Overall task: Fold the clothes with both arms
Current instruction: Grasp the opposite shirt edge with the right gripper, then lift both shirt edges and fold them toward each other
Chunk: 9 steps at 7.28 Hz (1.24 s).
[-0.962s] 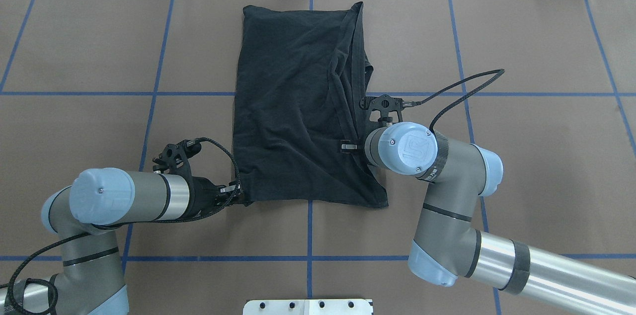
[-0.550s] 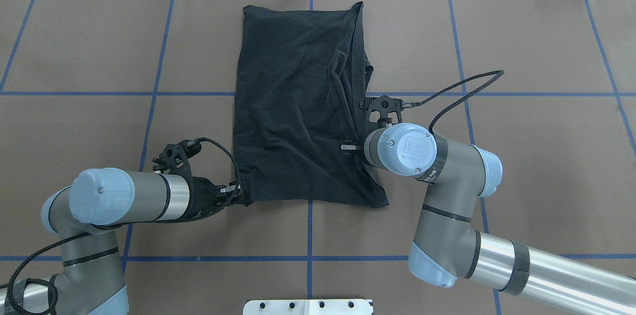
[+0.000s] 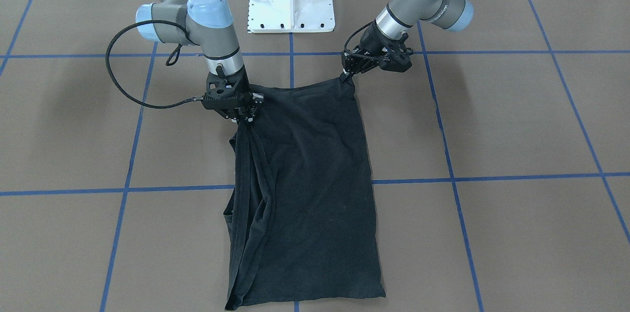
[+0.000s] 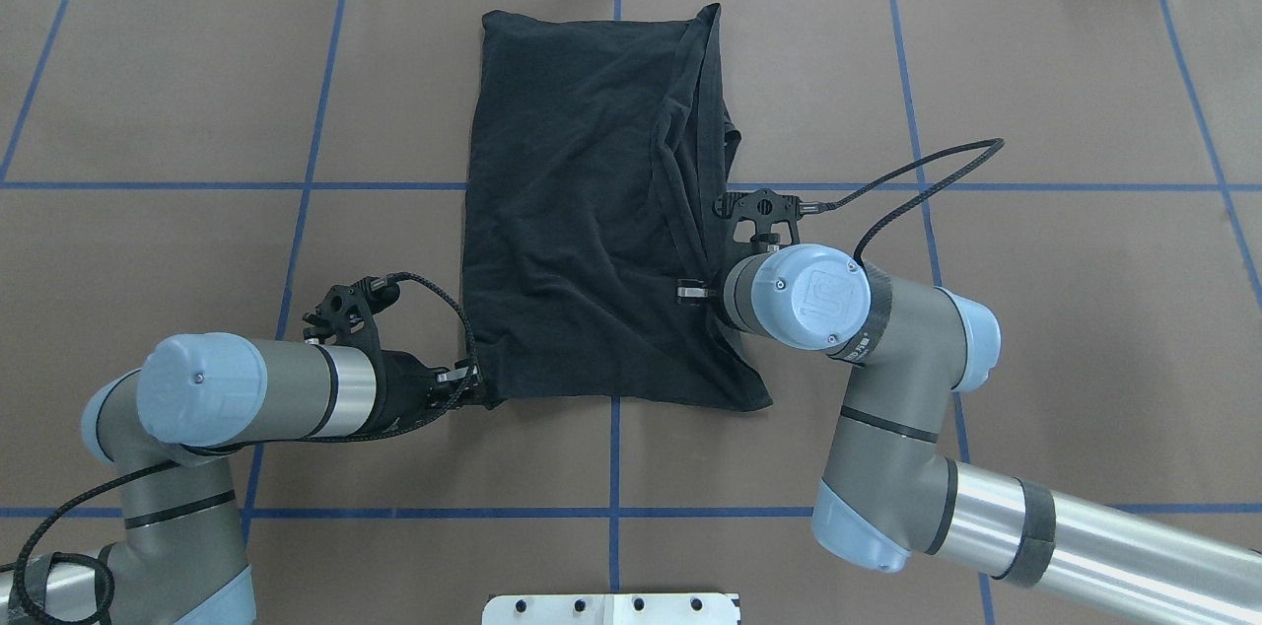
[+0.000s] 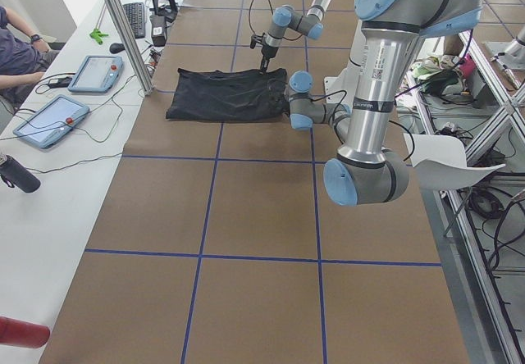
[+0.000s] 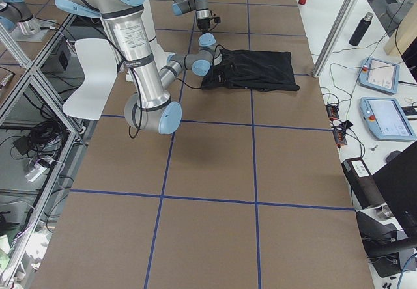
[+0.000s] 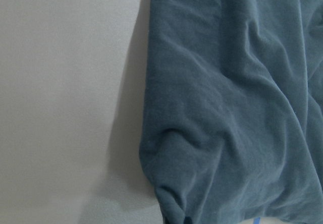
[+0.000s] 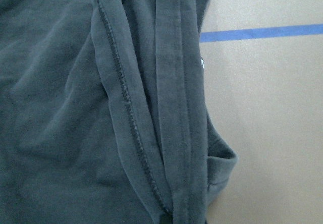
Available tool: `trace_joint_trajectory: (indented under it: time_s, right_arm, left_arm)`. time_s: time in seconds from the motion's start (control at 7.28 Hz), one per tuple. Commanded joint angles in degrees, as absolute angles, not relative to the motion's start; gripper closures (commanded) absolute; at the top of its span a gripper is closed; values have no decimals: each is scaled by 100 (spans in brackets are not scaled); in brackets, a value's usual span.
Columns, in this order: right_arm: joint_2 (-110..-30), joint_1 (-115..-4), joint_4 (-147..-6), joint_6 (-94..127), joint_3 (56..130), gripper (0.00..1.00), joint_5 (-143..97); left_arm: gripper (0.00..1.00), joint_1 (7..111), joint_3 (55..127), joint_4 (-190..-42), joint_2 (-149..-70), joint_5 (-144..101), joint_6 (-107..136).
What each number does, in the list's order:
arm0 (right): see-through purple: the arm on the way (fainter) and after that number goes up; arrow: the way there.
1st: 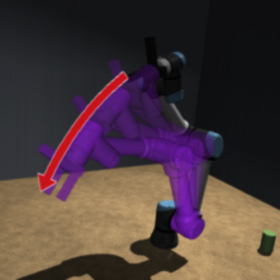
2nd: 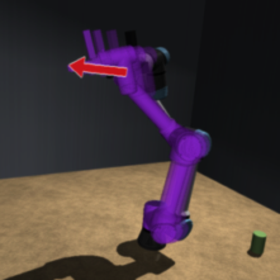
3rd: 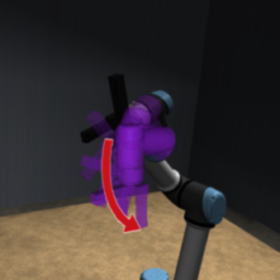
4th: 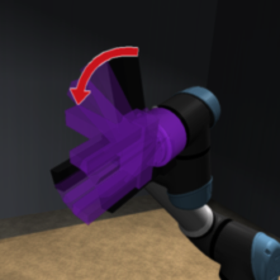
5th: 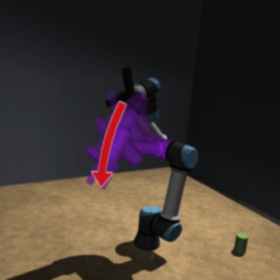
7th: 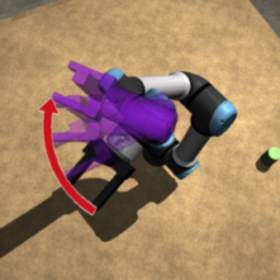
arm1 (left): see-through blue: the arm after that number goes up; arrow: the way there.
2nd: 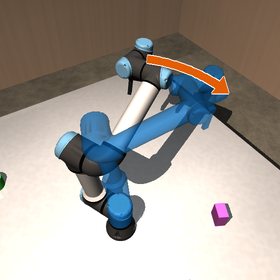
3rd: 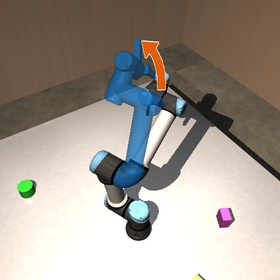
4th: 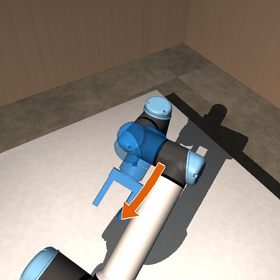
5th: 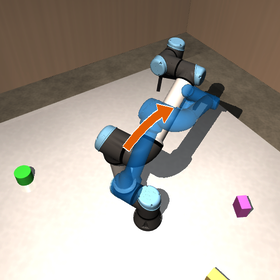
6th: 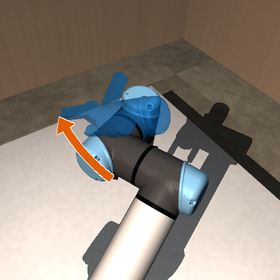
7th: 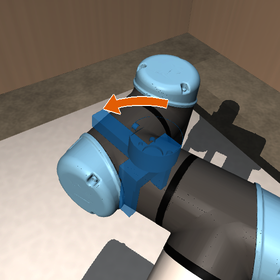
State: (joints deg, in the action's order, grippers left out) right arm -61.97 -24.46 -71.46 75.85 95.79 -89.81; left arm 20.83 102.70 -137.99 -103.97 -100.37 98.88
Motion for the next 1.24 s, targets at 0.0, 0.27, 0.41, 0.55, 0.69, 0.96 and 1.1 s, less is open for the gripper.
trace_joint_trajectory:
  time_s: [0.0, 0.27, 0.41, 0.55, 0.69, 0.96, 1.1]
  right_arm:
    - [-6258, -2443, -7146, 7594, 9650, 100, -8991]
    - [-6633, -2304, -7146, 7594, 10139, 100, -9122]
    - [-7010, -2137, -7154, 7602, 10621, 100, -9193]
    - [-7379, -1892, -7154, 7655, 11070, 100, -9193]
    - [-7557, -1681, -7154, 7847, 11370, 100, -9185]
    - [-7646, -1451, -7616, 7989, 11906, 100, -9158]
    - [-7594, -1442, -7959, 7989, 12144, 100, -9176]
  left_arm:
    - [100, 2083, 10292, -13799, -10397, -10046, 9888]
    - [100, 2074, 10475, -13773, -10354, -10072, 9888]
    - [100, 2066, 10685, -13746, -10310, -10072, 9896]
    - [100, 1830, 10966, -13746, -10127, -10046, 9931]
    - [100, 1619, 11360, -13737, -9855, -10037, 10123]
    - [100, 1406, 11969, -13441, -9659, -10011, 10362]
    - [100, 1380, 12093, -13099, -9772, -10054, 10354]
